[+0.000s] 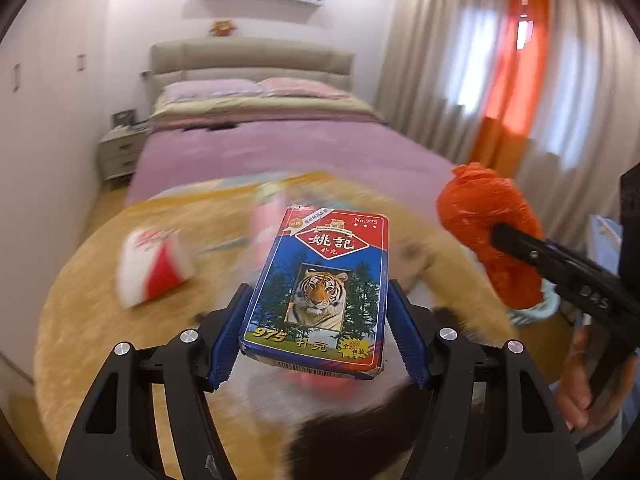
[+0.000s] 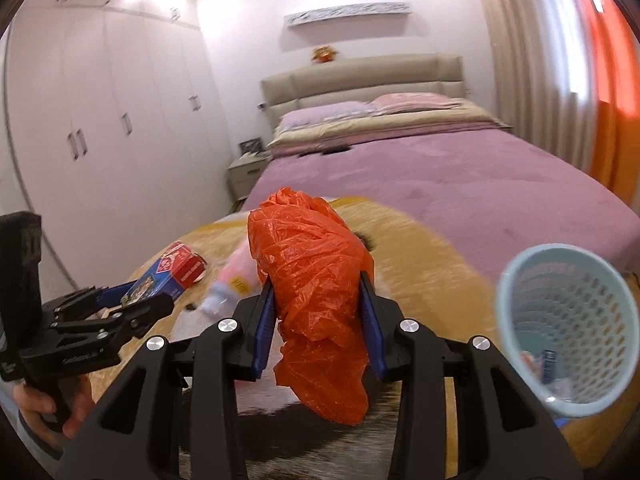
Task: Collect trash
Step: 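Drop the card box into the basket with the left tool while the right tool drops the orange bag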
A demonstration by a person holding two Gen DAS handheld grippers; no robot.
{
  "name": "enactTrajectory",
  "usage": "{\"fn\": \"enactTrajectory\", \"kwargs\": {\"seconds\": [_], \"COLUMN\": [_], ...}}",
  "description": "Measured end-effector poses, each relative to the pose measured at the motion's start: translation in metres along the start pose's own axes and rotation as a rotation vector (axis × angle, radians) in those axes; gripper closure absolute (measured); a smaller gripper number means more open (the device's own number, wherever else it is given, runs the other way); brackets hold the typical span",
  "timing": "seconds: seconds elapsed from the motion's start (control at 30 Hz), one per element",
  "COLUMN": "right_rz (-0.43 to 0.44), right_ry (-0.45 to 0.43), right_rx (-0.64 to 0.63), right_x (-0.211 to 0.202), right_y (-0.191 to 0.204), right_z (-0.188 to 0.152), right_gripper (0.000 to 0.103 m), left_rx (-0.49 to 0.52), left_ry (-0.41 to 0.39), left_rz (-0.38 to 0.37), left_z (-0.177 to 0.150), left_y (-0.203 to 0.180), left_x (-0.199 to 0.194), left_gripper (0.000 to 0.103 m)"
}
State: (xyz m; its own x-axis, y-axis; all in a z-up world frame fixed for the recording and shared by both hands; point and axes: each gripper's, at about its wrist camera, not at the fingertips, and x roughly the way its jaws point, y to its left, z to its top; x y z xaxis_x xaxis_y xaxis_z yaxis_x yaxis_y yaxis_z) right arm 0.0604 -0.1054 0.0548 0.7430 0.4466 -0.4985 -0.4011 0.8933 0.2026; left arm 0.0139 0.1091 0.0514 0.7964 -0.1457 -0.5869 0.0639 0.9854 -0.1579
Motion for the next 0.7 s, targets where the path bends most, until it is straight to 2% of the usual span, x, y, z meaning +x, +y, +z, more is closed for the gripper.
{"fn": "enactTrajectory", "kwargs": {"seconds": [0.2, 0.33, 0.47, 0.63, 0.7], "right_rz": [-0.159, -0.22, -0.302, -0.36, -0.376], "right_ry": [-0.029, 0.009, 0.023, 0.126, 0.17], "right_rx": [0.08, 0.195, 0.29, 0.432, 0.482], "right_x": [-0.022, -0.03, -0.033, -0.016, -0.004], "right_y": [-0.064, -0.115, -0.162, -0.225, -0.246], "right_z": [0.007, 0.011, 0.01, -0.005, -0.016], "right_gripper": [0.068, 0.068, 0.068, 0.068, 0.068], "left_rx": [0.081, 0.106, 0.164, 0.216, 0.222], "left_ry": [-0.005, 0.0, 0.045, 0.099, 0.121], "left_rz": [-0.104, -0.161, -0.207, -0.248, -0.26], "left_z": [0.016, 0.025, 0.029, 0.03, 0.028], "left_y": [-0.077, -0.116, -0.161, -0.208, -0.216], "left_x": [0.034, 0.058, 0.086, 0.123, 0.137], "left_gripper": [0.039, 0.039, 0.039, 0.038, 0.038]}}
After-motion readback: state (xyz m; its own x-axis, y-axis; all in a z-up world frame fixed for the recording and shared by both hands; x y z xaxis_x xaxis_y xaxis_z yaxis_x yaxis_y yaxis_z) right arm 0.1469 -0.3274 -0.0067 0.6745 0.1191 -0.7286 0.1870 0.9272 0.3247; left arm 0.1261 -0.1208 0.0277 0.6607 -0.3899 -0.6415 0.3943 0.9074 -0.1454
